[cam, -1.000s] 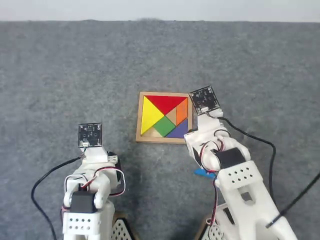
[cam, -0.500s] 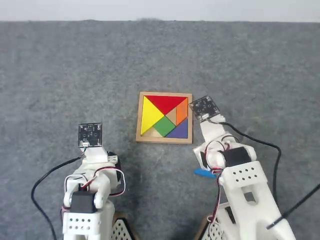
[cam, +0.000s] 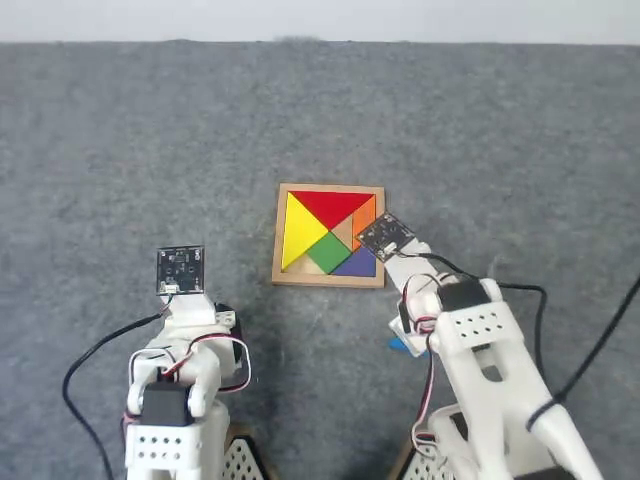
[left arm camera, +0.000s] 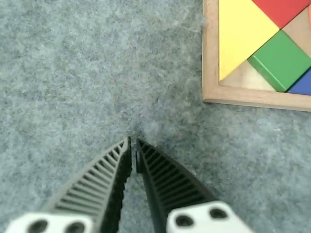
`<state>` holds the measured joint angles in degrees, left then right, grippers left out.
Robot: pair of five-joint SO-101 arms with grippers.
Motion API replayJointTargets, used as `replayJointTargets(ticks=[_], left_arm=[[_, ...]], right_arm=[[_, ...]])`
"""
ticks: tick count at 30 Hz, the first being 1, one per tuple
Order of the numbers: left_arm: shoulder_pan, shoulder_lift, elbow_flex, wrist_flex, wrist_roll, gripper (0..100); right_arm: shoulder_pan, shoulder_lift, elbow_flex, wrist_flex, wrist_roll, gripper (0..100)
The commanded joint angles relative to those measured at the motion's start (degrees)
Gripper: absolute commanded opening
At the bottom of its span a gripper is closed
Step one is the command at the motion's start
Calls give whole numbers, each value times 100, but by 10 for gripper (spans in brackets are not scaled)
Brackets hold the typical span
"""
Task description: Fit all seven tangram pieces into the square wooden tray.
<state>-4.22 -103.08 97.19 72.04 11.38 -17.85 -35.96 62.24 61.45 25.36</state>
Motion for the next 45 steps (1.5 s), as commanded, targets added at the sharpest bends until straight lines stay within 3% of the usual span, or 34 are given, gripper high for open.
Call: replayJointTargets(ticks=[1, 15, 27, 37, 45], left_arm=[[-35, -114, -75, 26, -88, 14], [-35, -114, -75, 26, -88, 14], [-35, -114, -75, 26, -88, 14], [-35, -114, -75, 26, -88, 14], [-35, -114, -75, 26, -88, 14]], right_arm=[[40, 31, -316, 48, 97, 6], [31, 75, 18, 75, 167, 9], [-163, 22, -26, 207, 527, 291], [-154, 84, -273, 769, 1714, 296], [-277, 92, -264, 558, 1969, 296]])
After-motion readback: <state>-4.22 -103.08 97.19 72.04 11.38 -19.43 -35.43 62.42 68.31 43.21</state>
